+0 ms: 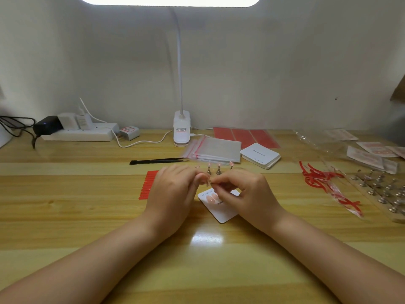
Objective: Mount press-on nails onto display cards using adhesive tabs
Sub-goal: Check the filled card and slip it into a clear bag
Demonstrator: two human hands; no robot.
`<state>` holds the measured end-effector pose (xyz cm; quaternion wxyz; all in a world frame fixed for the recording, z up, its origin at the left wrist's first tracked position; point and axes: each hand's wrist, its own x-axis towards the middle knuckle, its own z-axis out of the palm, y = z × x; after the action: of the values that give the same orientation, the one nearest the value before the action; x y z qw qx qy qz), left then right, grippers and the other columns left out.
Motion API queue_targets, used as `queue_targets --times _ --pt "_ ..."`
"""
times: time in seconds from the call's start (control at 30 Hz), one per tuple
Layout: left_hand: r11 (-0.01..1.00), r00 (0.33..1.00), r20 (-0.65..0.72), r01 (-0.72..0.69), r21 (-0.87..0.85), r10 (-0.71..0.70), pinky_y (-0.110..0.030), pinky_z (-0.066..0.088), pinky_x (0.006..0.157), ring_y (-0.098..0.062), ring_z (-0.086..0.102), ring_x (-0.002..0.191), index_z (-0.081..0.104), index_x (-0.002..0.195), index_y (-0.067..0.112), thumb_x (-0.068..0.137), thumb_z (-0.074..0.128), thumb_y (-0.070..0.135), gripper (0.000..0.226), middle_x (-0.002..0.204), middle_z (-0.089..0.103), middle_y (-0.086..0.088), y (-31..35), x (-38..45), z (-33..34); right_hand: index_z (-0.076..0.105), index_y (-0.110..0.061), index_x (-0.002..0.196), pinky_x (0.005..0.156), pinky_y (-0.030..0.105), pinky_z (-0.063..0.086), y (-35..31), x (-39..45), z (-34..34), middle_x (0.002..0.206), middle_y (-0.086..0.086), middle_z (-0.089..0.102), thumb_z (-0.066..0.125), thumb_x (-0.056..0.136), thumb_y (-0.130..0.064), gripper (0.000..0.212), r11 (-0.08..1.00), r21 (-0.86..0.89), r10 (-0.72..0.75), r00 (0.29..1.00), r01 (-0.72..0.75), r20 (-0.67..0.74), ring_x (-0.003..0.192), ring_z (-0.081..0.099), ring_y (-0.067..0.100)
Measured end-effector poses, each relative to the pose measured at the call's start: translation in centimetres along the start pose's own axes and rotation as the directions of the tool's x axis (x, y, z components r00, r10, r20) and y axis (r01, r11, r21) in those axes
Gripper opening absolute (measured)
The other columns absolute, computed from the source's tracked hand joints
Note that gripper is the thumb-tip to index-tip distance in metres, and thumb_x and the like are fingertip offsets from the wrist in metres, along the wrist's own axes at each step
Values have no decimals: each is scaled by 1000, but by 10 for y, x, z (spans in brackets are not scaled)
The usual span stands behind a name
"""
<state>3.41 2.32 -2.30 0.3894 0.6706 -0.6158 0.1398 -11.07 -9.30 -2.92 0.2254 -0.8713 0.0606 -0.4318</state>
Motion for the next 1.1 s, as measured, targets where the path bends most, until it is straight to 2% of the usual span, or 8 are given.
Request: queue_targets --times 0.17,0.23,0.33,0.43,0.53,0.7,0.87,1.1 --pt "992 994 -65 86 -95 -92 -39 46 79 -17 66 89 70 90 14 98 40 31 35 91 71 6 -2 -1 2 75 -10 87 65 20 52 -2 0 1 75 -3 71 71 81 -2 11 999 -3 45 999 -45 -26 69 65 7" --pt "971 979 -103 154 -181 -174 -35 50 76 -10 64 83 69 92 14 101 44 22 28 86 69 7 -6 0 3 72 -17 84 66 19 53 0 1 -1 73 -8 70 70 84 -5 13 977 78 203 977 -198 -61 70 67 7" --pt "958 970 -65 217 -186 -232 -19 47 71 3 60 78 70 95 20 100 48 22 22 86 69 13 -8 1 3 67 -24 81 68 30 57 12 6 -10 72 -3 71 69 86 -14 12 861 216 498 851 -461 -168 72 70 13" --pt "956 970 -35 229 -183 -239 -12 44 68 5 60 75 72 100 20 98 51 24 22 89 71 12 -8 0 5 66 -23 79 68 33 54 30 8 -20 74 -3 70 68 86 -18 9 794 176 607 757 -581 -241 72 66 14" --pt "954 968 -31 241 -177 -250 -13 44 66 4 59 73 73 101 20 97 53 25 21 88 71 13 -8 -1 5 67 -31 72 65 29 46 40 8 -21 72 -7 67 70 84 -25 14 767 62 634 741 -638 -221 66 57 8" --pt "963 975 -21 217 -160 -223 -34 52 69 -7 65 78 74 99 19 96 54 26 21 88 73 10 -5 0 3 67 -39 66 59 23 36 46 10 -20 72 -11 60 76 80 -31 19 732 -45 666 727 -680 -164 69 52 5" --pt "968 979 -5 203 -151 -206 -40 53 72 -11 67 81 75 97 19 96 55 27 22 89 73 9 -3 -1 2 77 -26 83 62 12 36 49 10 -20 73 -25 60 77 80 -30 5 697 -77 706 701 -713 -105 75 54 -6" --pt "980 987 -35 155 -122 -160 -37 54 72 -11 69 83 76 97 15 95 57 23 21 93 75 5 -4 0 -1 58 -17 72 58 27 40 22 7 -23 74 -2 55 68 78 -17 12 820 -193 506 840 -539 -195 69 49 12"
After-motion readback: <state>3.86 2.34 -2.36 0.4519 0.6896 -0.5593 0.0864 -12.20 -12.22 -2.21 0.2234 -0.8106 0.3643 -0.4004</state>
